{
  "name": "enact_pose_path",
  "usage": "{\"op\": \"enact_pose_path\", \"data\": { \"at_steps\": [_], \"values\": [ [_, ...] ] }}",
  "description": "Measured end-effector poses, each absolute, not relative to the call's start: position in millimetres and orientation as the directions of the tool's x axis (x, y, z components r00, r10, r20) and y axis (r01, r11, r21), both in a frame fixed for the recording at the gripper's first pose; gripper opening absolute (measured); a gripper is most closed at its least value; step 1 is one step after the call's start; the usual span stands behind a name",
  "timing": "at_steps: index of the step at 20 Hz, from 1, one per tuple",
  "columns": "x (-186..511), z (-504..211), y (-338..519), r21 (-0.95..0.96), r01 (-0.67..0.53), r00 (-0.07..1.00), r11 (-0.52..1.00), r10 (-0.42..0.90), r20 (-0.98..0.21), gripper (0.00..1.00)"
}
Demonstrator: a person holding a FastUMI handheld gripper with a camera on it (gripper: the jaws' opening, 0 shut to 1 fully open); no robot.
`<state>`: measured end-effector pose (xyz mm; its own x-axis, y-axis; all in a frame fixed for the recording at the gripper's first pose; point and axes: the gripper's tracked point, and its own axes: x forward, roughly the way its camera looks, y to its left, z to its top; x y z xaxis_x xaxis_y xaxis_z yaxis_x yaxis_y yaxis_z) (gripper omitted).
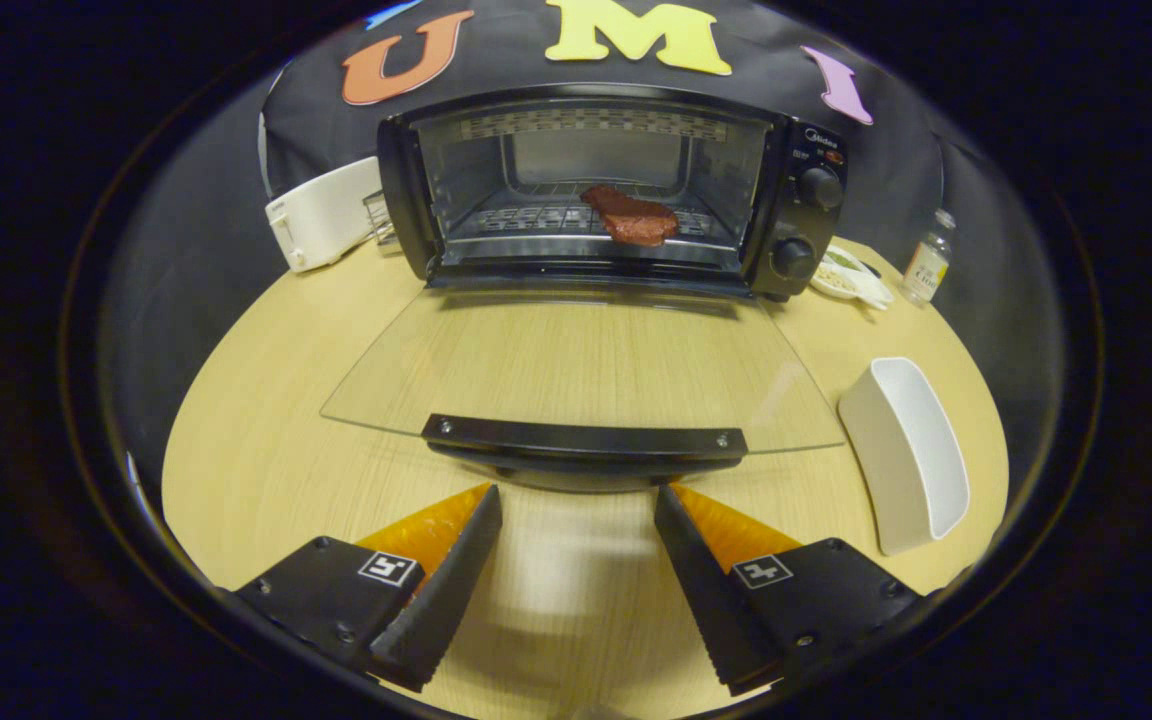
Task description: Open the toaster oven, put the food inside, and close the toaster oven door.
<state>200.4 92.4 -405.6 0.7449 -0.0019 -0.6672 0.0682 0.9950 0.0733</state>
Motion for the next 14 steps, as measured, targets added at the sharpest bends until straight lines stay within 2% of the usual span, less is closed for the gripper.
{"op": "enact_pose_path", "data": {
  "at_steps": [14],
  "values": [
    [212,-325,81,0.075,0.052,0.810,0.996,0.002,-0.587,0.99]
  ]
}}
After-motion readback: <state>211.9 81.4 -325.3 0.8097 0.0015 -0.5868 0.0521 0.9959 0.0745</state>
